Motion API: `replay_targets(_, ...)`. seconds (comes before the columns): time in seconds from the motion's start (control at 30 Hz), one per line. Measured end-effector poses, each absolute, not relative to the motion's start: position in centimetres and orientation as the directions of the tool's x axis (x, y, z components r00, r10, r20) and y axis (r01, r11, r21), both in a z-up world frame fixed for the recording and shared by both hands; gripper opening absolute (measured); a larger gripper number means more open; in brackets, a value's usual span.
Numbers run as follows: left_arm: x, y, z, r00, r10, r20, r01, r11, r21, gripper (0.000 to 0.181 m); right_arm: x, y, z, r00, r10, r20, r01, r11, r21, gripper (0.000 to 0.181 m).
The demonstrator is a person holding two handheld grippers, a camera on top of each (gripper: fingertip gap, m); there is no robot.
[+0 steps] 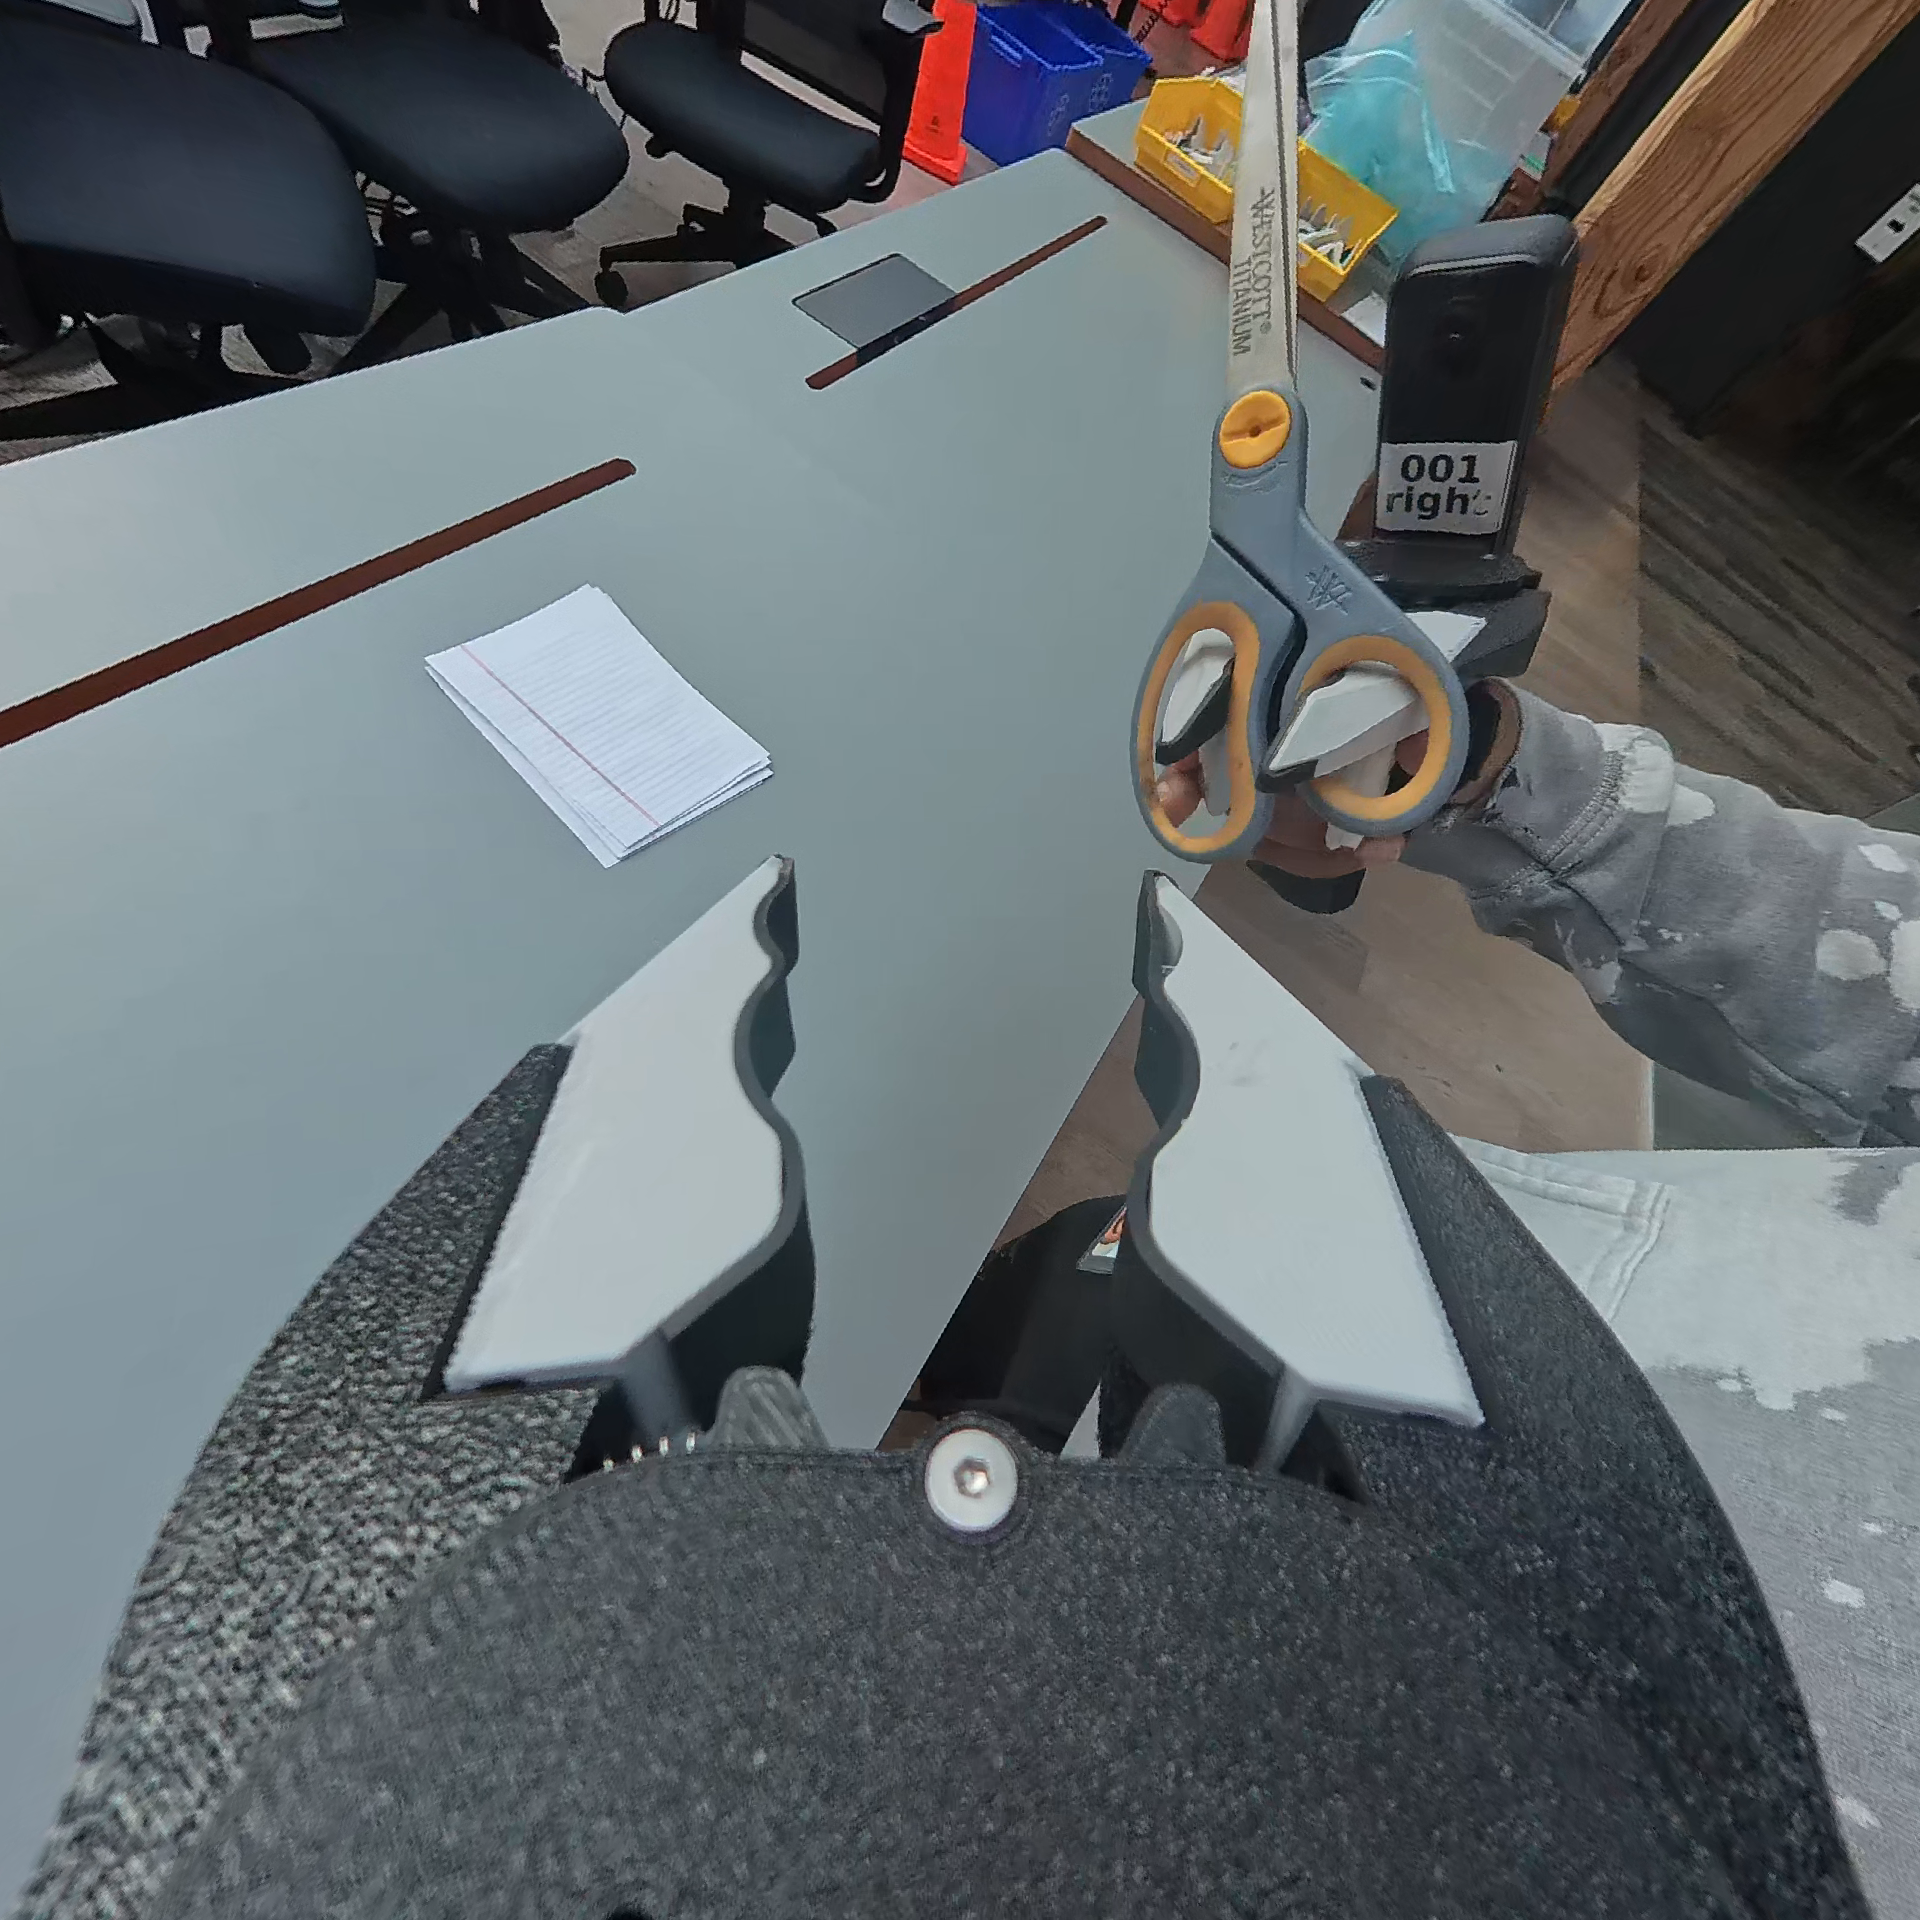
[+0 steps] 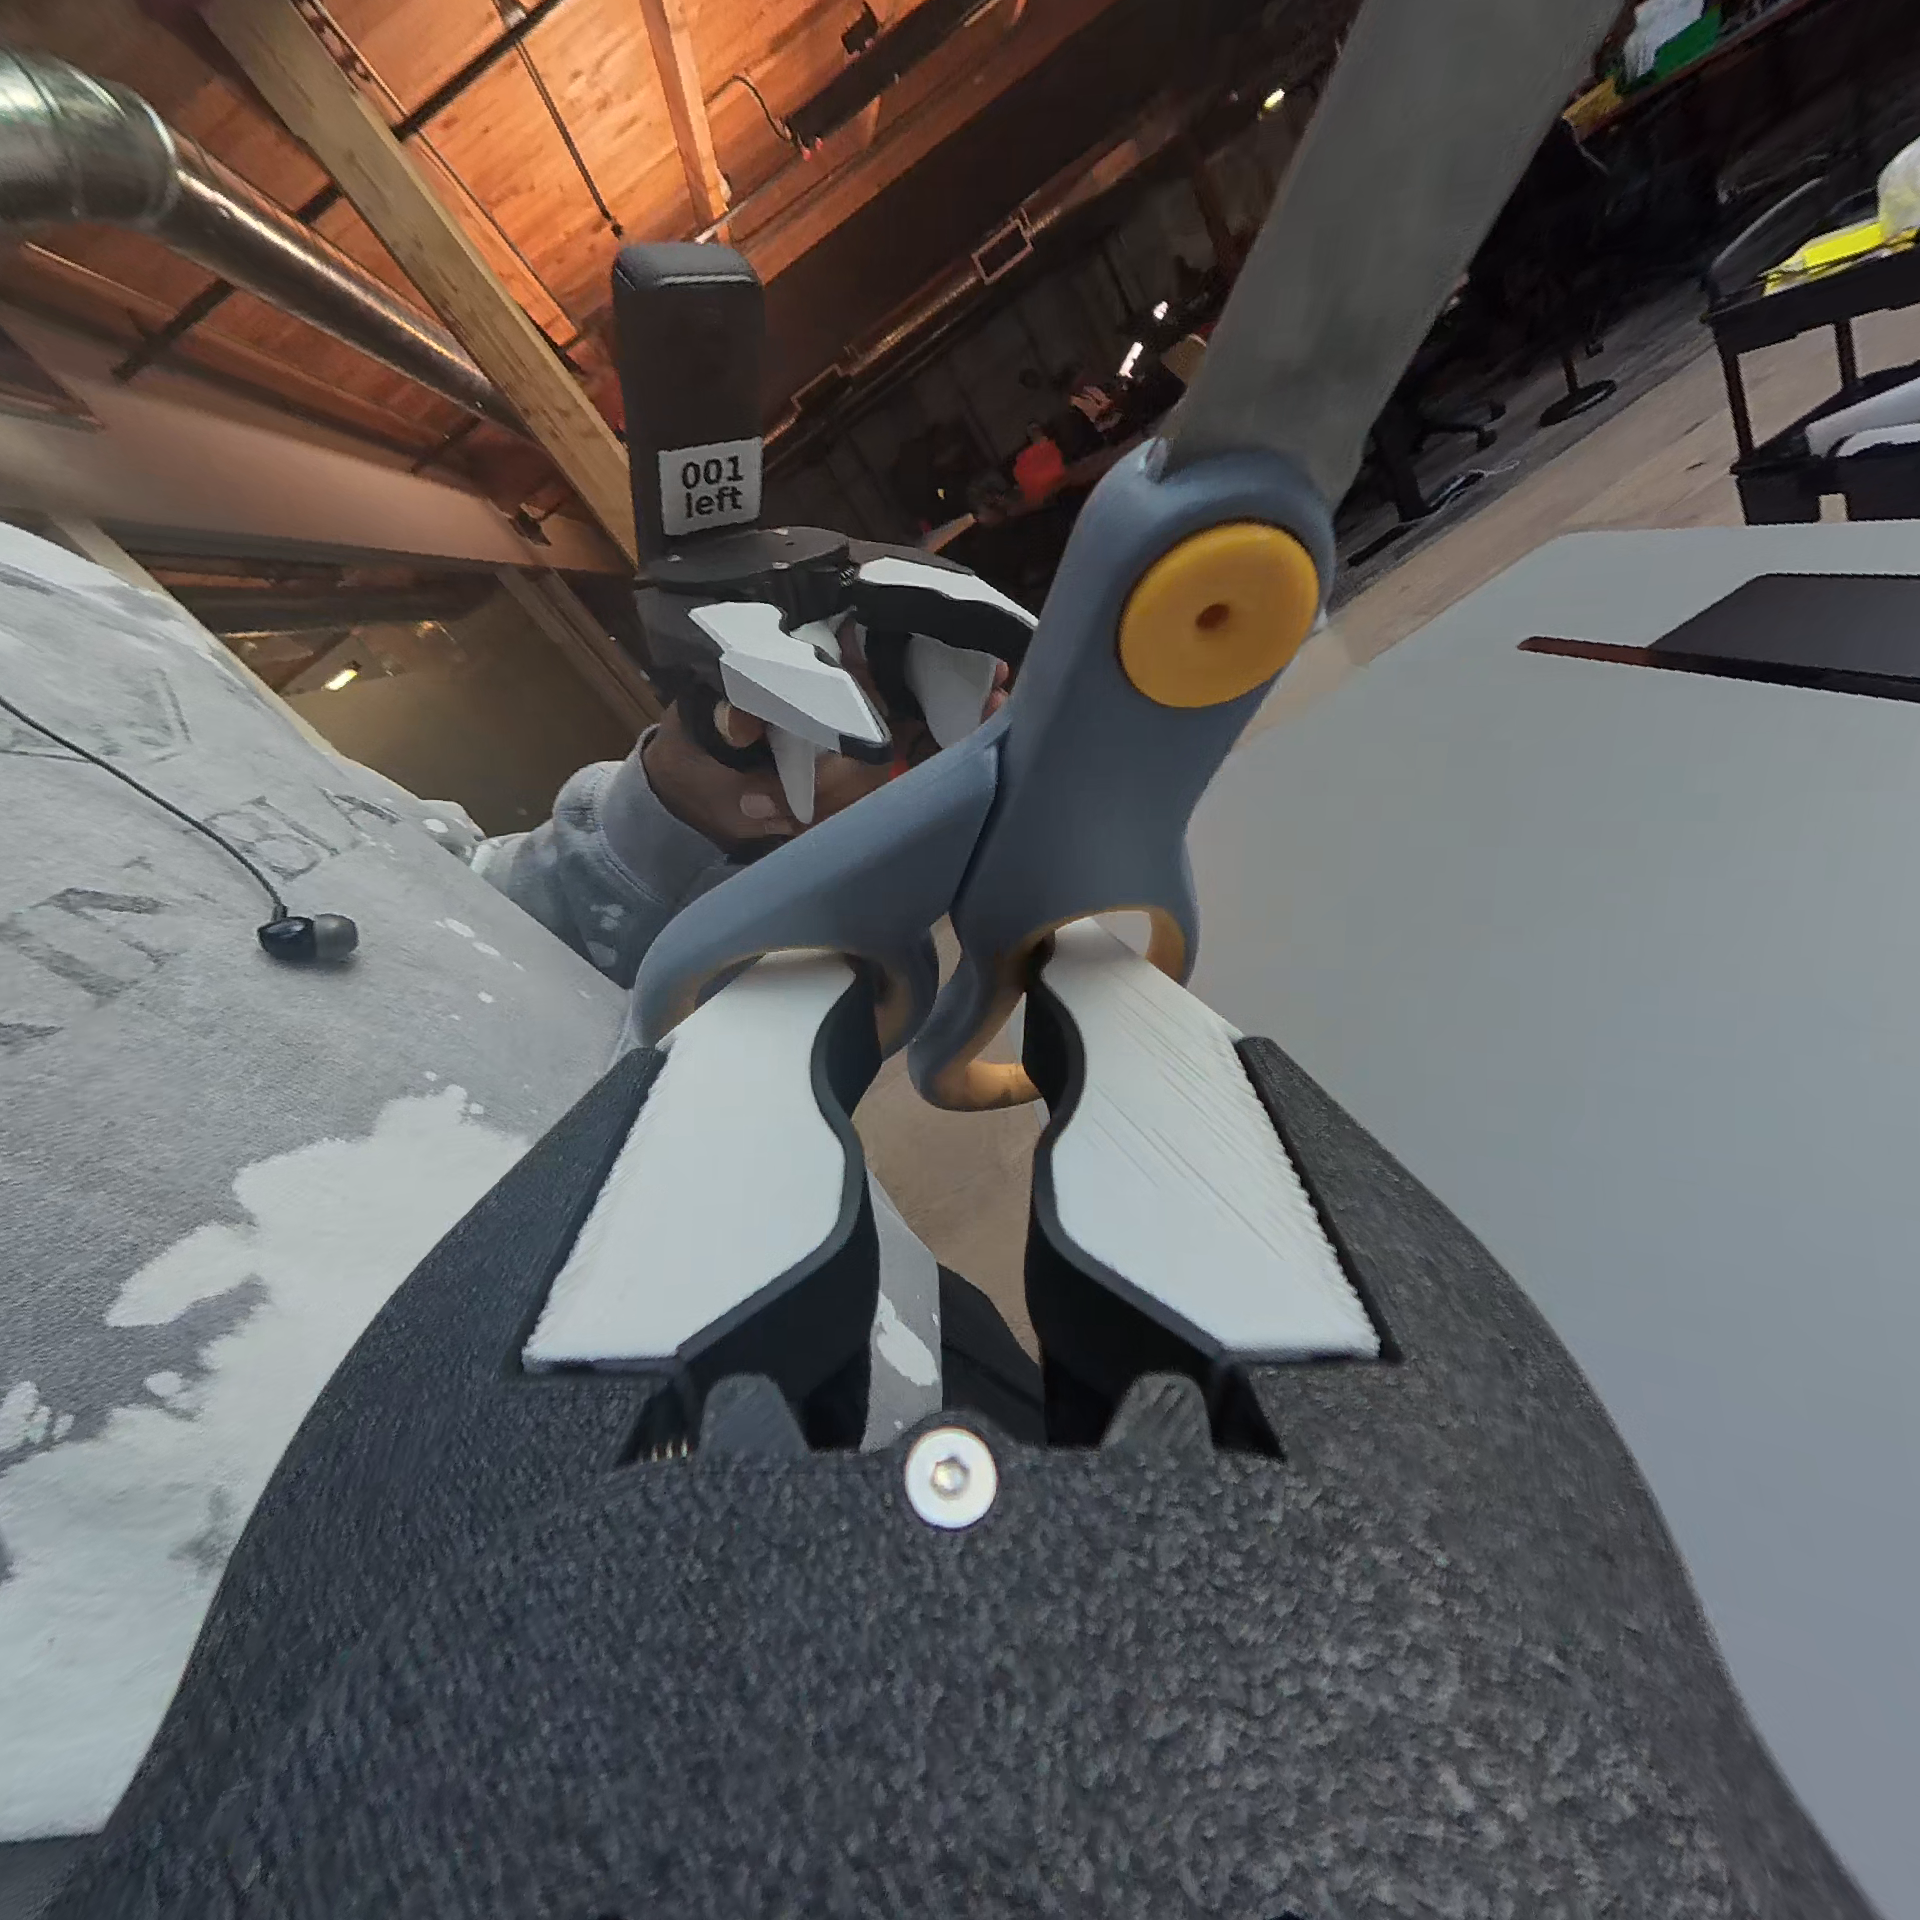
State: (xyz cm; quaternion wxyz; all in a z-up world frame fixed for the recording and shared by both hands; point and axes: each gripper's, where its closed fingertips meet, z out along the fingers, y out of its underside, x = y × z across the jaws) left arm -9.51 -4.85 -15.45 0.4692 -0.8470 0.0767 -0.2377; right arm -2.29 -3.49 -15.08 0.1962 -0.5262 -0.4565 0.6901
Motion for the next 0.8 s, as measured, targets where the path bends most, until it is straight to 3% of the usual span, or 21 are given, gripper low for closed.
replay_targets(0.2, -9.7, -3.8, -17.7, 0.846, -0.332, 0.417, 0.183, -0.554, -0.812, 0.057, -1.7, -1.0, -19.1, -0.154, 0.825, -0.543, 0.279, -0.491, -0.825, 0.021)
replay_targets(0.4, -11.1, 0.7, -24.9, 0.813, -0.144, 0.565, 0.396, -0.574, -0.716, 0.044, 2.9, 3.7, -25.0, 0.146, 0.817, -0.558, 0.296, -0.574, -0.763, 0.021)
replay_targets(0.6, -10.8, 7.0, -32.7, 0.892, -0.139, 0.43, 0.243, -0.655, -0.716, 0.042, 8.4, 5.9, -29.4, 0.19, 0.801, -0.568, 0.341, -0.597, -0.726, 0.021)
replay_targets(0.8, -9.6, 15.6, -36.8, 0.92, -0.257, 0.295, 0.056, -0.659, -0.75, 0.065, 11.7, 9.2, -32.9, 0.171, 0.804, -0.57, 0.431, -0.581, -0.69, 0.021)
